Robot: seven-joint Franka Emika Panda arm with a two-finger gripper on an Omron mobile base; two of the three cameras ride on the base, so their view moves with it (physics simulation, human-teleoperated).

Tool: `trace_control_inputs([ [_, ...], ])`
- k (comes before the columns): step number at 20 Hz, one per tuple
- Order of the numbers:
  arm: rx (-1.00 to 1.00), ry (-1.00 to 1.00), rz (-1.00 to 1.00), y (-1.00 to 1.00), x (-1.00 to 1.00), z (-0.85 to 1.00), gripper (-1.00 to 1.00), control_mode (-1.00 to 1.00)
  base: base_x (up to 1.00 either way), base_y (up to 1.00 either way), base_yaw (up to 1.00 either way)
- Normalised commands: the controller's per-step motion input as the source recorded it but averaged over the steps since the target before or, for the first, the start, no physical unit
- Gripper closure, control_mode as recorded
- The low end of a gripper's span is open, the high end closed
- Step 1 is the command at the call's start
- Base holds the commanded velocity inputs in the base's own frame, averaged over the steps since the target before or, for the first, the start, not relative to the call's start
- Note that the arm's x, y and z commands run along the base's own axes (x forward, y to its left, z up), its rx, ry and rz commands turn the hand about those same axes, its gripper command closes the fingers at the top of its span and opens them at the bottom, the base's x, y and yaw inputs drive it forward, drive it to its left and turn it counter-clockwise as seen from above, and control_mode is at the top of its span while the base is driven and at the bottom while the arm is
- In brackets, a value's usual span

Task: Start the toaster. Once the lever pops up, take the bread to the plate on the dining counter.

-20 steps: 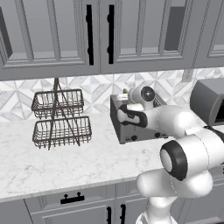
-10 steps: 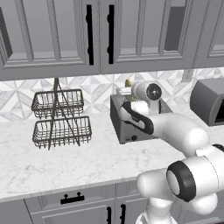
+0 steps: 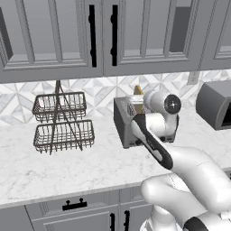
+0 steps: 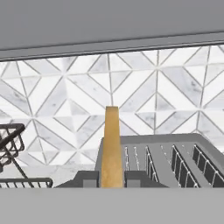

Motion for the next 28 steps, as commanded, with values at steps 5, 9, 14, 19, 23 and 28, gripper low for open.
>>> trace_control_inputs([
  [5, 0.07, 0.16, -0.01, 0.0, -0.93, 0.51, 1.0, -1.0, 0.0, 0.0, 0.0],
  [9, 0.01, 0.16, -0.02, -0.02, -0.91, 0.28, 1.0, -1.0, 0.0, 0.0, 0.0],
  [14, -0.01, 0.09, -0.06, -0.26, -0.98, 0.0, 1.0, -1.0, 0.0, 0.0, 0.0],
  [19, 0.0, 0.07, 0.0, -0.4, -0.79, -0.11, 1.0, -1.0, 0.0, 0.0, 0.0],
  [23, 0.0, 0.17, 0.02, -0.48, -0.46, -0.04, 1.0, -1.0, 0.0, 0.0, 0.0],
  [28, -0.01, 0.04, 0.05, -0.05, -0.45, -0.04, 1.0, -1.0, 0.0, 0.0, 0.0],
])
